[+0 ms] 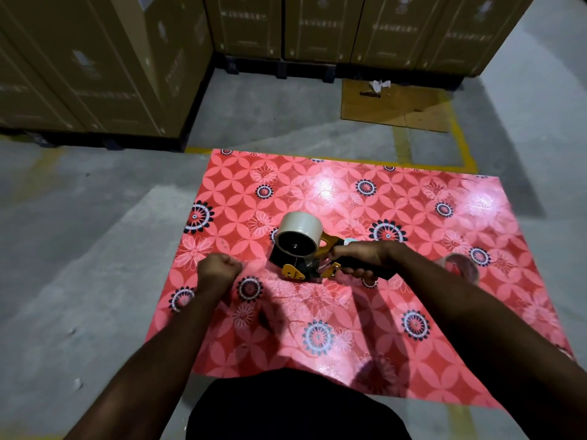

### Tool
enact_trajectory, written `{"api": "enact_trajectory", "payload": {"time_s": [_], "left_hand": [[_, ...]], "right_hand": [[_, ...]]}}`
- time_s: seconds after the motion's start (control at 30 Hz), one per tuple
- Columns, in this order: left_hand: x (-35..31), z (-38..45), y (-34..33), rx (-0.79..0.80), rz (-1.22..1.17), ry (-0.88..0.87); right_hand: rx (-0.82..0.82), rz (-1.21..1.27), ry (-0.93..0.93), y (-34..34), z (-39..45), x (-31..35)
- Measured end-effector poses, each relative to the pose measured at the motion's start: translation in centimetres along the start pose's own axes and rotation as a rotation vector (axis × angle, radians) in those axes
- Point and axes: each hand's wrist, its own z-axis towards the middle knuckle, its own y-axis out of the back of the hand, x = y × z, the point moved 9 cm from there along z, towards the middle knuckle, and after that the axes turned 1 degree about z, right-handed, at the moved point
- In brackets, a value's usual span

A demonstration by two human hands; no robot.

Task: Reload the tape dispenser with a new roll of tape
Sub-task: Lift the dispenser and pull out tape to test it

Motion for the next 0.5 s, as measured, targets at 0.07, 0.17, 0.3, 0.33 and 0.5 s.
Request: {"api": "enact_trajectory", "payload": {"time_s": [0.07, 0.17, 0.3, 0.33, 0.5], "left_hand": [[0.1, -0.4, 0.9, -0.077, 0.007, -0.026], [1.5, -0.7, 1.6, -0.136, 0.033, 0.012], [-0.2, -2.5, 2.5, -0.307, 0.233, -0.244], [-1.2, -3.1, 2.2, -0.326, 0.294, -0.364], [-2.6, -4.4, -3.9, 0.082, 0.59, -0.718]], "right_hand": [[-0.003, -0.025, -0.009, -0.2, 0.1, 0.0], [-0.005, -0.029, 0.003, -0.4, 0.3, 0.0], [-0.012, -0.046, 0.005, -0.5, 0.6, -0.1], [-0.017, -0.051, 0.008, -0.5, 0.6, -0.1], [-0.015, -0.046, 0.025, -0.7, 0.3, 0.6]]}}
